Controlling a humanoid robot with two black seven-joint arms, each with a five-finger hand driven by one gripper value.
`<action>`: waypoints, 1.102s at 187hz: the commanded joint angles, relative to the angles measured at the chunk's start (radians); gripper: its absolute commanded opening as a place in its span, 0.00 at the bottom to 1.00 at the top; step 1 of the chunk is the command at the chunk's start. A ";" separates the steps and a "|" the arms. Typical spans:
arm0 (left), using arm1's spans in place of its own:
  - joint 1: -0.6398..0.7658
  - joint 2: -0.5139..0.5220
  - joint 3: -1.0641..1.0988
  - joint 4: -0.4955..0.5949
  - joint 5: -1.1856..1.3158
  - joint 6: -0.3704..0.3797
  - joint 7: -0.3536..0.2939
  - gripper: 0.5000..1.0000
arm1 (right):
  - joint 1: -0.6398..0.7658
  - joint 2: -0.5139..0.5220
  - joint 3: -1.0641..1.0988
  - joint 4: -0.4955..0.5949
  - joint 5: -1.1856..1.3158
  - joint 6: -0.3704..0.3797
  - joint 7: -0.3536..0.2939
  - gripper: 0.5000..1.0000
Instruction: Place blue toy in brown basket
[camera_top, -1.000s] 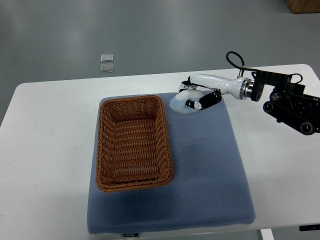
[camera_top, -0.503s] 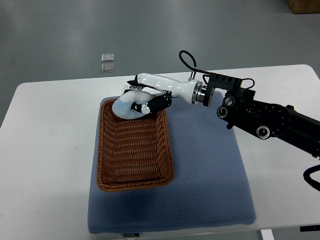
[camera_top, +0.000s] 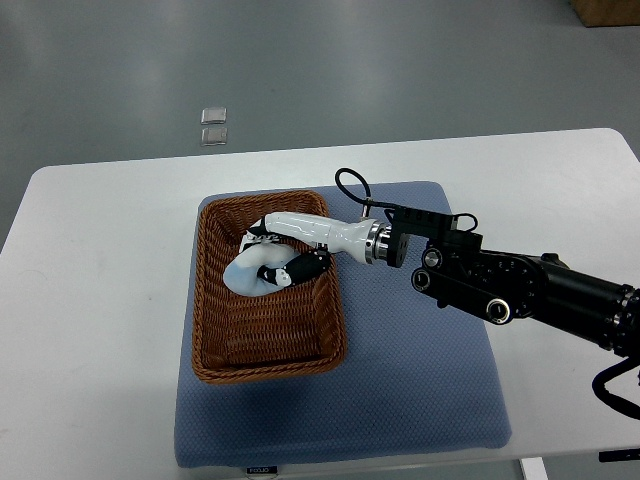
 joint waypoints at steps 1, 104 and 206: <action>0.000 0.000 0.000 0.000 0.000 0.000 0.000 1.00 | -0.002 0.000 0.012 0.001 0.013 -0.002 0.000 0.67; 0.000 0.000 0.000 0.000 0.000 0.000 0.001 1.00 | -0.058 -0.167 0.266 0.007 0.538 0.309 -0.190 0.83; 0.000 0.000 0.000 0.000 0.000 0.000 -0.001 1.00 | -0.177 -0.176 0.402 -0.094 1.136 0.214 -0.433 0.83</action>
